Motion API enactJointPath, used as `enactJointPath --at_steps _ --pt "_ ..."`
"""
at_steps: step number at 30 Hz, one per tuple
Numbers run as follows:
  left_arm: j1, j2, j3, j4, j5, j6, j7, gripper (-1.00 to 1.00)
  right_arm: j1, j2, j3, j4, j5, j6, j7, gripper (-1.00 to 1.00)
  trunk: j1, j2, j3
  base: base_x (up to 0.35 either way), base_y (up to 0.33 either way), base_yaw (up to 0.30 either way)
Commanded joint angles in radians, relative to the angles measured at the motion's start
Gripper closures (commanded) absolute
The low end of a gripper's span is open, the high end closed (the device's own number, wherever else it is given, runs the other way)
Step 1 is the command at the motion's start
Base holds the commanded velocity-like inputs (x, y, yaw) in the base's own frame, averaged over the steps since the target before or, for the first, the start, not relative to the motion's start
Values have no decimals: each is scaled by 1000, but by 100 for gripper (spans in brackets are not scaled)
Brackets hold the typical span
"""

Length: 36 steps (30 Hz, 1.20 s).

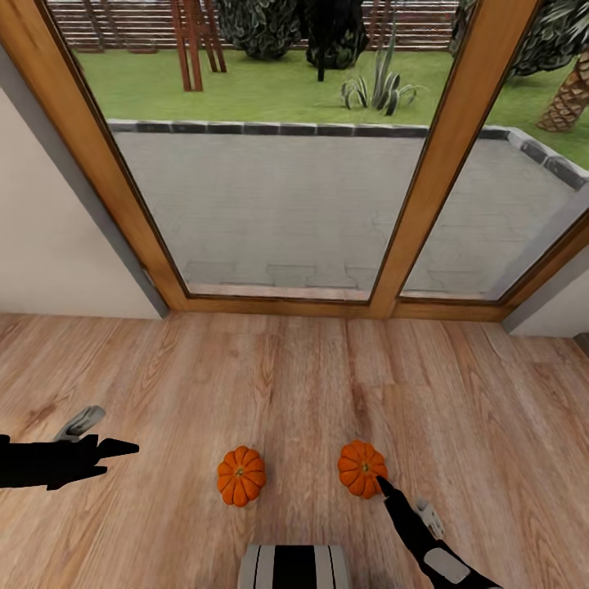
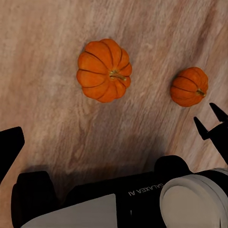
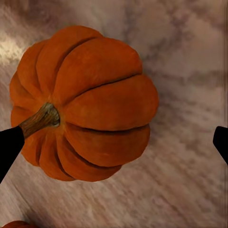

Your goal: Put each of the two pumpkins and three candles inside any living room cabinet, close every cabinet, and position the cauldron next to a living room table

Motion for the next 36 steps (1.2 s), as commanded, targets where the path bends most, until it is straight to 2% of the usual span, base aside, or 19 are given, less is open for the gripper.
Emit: enactJointPath --at_steps 1,3,5,17,19,23,31,33,36 --pt "-2 1 -2 0 11 1 9 -100 0 -1 0 0 -8 -4 3 -100 0 0 -1 0 0 0" --pt "-2 1 -2 0 11 1 9 -100 0 -2 -39 0 -7 -4 4 -100 1 -1 -8 0 0 0" --pt "-2 1 -2 0 11 1 9 -100 0 -2 -53 0 -7 -4 4 -100 2 -1 -16 0 0 0" --pt "-2 1 -3 0 11 1 9 -100 0 -1 -58 0 -6 -8 3 -100 7 -4 -62 0 0 0" --pt "-2 1 -3 0 11 1 9 -100 0 -1 -58 0 -5 -8 3 -100 7 -4 -62 0 0 0" --pt "-2 1 -3 0 11 1 9 -100 0 -1 -58 0 -4 -9 4 -100 9 -5 -78 0 0 0" --pt "-2 1 -2 1 11 1 9 -100 0 -2 -58 -7 -3 -6 30 -100 9 -5 -78 0 0 0" --pt "-2 1 -2 0 11 1 9 -100 -1 -9 -59 -13 -3 3 33 -100 9 -5 -78 0 0 0" --pt "-2 1 -1 1 11 1 9 -100 -1 -38 -59 -11 -1 11 28 -100 9 -5 -78 0 0 0"
